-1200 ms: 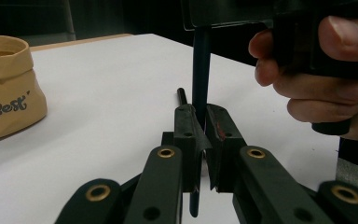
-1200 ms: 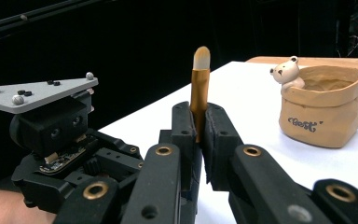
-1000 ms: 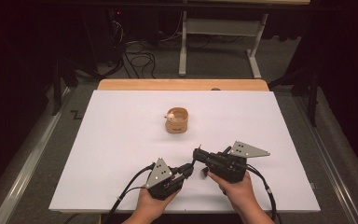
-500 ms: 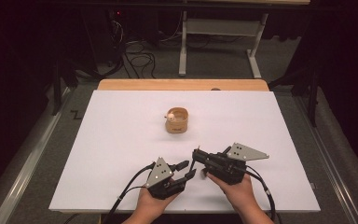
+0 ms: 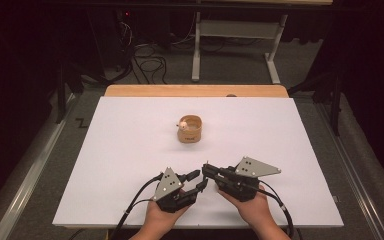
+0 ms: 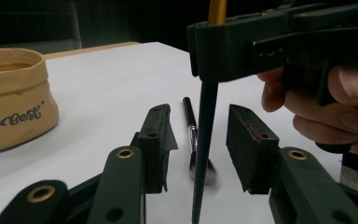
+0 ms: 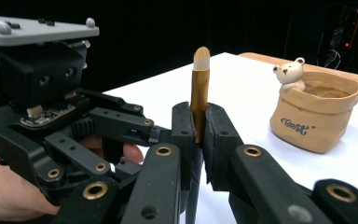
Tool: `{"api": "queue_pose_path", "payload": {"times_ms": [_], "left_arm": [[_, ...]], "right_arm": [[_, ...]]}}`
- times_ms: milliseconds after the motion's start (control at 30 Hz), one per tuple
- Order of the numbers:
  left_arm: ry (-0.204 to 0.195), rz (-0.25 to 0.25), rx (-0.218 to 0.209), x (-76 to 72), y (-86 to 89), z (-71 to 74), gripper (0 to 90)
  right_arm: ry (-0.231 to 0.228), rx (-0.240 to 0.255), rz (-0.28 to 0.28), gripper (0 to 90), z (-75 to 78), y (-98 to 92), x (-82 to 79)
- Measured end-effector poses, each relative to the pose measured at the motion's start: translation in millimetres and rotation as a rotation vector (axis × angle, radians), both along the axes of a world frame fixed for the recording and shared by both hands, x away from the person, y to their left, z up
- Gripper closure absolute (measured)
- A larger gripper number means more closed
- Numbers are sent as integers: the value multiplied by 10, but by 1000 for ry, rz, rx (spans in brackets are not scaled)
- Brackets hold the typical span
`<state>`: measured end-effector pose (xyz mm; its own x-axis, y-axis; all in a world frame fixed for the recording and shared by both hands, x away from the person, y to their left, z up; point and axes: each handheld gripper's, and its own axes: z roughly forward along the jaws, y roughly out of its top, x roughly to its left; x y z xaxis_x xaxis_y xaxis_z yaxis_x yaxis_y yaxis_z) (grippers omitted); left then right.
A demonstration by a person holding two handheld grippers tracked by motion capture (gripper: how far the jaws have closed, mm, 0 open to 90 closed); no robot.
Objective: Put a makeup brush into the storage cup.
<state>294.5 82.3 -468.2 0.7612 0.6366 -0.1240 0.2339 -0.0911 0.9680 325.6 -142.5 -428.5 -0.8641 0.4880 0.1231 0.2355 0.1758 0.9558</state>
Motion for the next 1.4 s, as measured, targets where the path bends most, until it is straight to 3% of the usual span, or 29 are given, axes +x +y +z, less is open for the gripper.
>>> {"api": "queue_pose_path", "payload": {"times_ms": [800,1400], "left_arm": [[1,-14,11,-10,13,1,761],[1,-13,17,-13,5,-1,820]], "right_arm": [[16,-15,19,850,-39,61,-15],[14,-14,15,847,-53,74,-18]]}}
